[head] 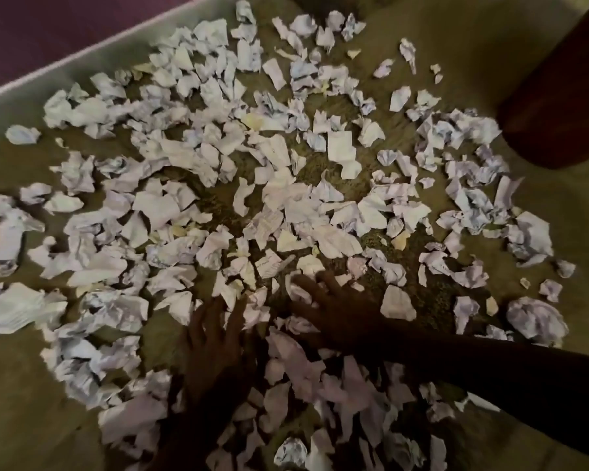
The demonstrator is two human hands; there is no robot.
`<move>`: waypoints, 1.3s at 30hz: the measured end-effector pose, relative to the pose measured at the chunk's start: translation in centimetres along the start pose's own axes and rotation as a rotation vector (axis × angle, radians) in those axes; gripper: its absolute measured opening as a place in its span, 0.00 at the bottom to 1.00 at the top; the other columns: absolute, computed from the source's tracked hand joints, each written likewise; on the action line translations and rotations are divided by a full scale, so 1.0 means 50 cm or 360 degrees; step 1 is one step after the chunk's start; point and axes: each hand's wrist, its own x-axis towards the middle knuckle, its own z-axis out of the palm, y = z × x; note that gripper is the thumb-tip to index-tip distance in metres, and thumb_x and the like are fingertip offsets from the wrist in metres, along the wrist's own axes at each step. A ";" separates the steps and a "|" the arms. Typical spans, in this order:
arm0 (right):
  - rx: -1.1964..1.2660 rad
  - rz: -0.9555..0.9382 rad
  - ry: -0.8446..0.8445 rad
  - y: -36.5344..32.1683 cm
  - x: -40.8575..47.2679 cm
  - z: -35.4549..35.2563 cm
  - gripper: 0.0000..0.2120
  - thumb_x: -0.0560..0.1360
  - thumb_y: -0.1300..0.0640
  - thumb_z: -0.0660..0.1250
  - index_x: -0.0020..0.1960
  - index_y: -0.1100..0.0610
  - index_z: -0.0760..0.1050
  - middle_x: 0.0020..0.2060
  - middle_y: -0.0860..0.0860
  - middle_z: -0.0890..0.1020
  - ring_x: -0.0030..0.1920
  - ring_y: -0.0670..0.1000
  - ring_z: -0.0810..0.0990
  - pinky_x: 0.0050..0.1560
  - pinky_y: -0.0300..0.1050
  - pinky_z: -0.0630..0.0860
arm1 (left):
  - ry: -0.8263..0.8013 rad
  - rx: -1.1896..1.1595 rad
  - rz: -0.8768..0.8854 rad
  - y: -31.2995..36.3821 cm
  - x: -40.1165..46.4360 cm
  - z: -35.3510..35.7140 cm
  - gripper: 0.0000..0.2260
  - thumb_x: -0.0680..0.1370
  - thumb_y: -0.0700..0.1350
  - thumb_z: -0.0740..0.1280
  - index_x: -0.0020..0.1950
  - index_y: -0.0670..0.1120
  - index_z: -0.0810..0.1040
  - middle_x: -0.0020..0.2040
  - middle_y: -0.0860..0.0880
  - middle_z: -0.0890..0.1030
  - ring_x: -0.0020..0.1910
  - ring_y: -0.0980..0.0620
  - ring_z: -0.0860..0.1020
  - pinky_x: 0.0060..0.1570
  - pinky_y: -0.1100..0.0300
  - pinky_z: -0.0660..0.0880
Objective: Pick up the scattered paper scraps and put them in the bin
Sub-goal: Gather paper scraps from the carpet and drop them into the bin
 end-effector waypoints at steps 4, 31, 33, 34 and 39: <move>-0.0061 -0.0194 0.0014 -0.002 0.003 0.001 0.21 0.77 0.37 0.57 0.60 0.52 0.72 0.66 0.57 0.72 0.59 0.59 0.71 0.27 0.49 0.79 | -0.0030 -0.0029 0.0088 0.002 -0.005 -0.021 0.23 0.75 0.53 0.58 0.70 0.48 0.70 0.65 0.39 0.71 0.63 0.35 0.68 0.55 0.40 0.69; 0.2488 0.1594 0.0617 0.142 -0.102 -0.363 0.12 0.76 0.56 0.66 0.57 0.61 0.78 0.40 0.58 0.80 0.32 0.54 0.76 0.29 0.40 0.71 | -0.0243 -0.1590 -0.0476 0.324 0.178 -0.299 0.16 0.81 0.47 0.59 0.66 0.41 0.72 0.56 0.38 0.78 0.50 0.41 0.78 0.43 0.56 0.72; 0.2591 0.1660 0.0746 0.179 -0.123 -0.385 0.11 0.78 0.57 0.63 0.58 0.59 0.76 0.42 0.58 0.79 0.28 0.52 0.76 0.25 0.37 0.68 | -0.0363 -0.1898 -0.0524 0.366 0.192 -0.304 0.13 0.80 0.46 0.61 0.63 0.43 0.73 0.50 0.40 0.78 0.44 0.44 0.77 0.38 0.56 0.73; 0.2622 0.1666 0.0836 0.201 -0.133 -0.397 0.12 0.79 0.58 0.61 0.60 0.59 0.75 0.42 0.58 0.78 0.26 0.50 0.75 0.24 0.35 0.65 | -0.0396 -0.1966 -0.0548 0.388 0.201 -0.308 0.13 0.81 0.46 0.61 0.63 0.43 0.73 0.52 0.41 0.79 0.45 0.44 0.78 0.39 0.55 0.75; 0.2816 0.1610 0.1301 0.301 -0.178 -0.464 0.07 0.80 0.58 0.61 0.52 0.59 0.76 0.37 0.56 0.78 0.22 0.48 0.73 0.21 0.33 0.60 | -0.0577 -0.2281 -0.0665 0.489 0.239 -0.337 0.12 0.80 0.41 0.60 0.59 0.37 0.77 0.39 0.42 0.78 0.27 0.48 0.71 0.22 0.63 0.66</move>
